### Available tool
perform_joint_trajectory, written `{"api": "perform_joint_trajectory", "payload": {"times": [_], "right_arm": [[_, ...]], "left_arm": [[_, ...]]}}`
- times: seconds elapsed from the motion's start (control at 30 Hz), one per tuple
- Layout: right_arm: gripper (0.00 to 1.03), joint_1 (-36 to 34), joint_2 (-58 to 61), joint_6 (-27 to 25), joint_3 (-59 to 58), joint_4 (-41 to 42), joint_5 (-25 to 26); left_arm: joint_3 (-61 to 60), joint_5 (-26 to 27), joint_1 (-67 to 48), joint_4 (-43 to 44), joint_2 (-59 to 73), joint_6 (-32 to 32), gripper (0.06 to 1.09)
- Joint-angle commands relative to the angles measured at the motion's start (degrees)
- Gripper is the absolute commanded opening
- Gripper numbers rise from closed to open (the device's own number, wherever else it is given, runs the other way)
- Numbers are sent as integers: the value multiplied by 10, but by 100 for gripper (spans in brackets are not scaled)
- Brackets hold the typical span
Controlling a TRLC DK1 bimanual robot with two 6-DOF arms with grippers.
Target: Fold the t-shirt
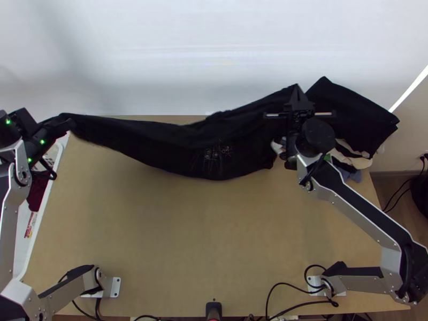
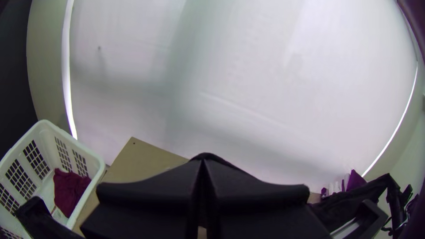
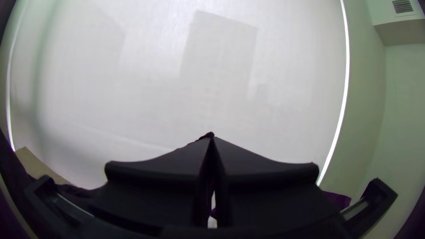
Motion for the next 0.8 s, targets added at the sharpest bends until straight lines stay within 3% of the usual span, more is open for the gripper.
{"api": "perform_joint_trajectory", "payload": {"times": [0.0,0.3,0.53,0.77], "right_arm": [[3,2,-20,-8,-40,9,8],[3,0,-29,-7,-57,9,8],[3,-3,-18,-4,-57,9,8],[3,-3,-12,0,-60,9,8]], "left_arm": [[-74,2,0,-18,-9,-4,9],[-258,15,-82,-106,-75,54,9],[-295,29,-137,-203,-105,105,9],[-321,31,-172,-224,-84,114,9]]}}
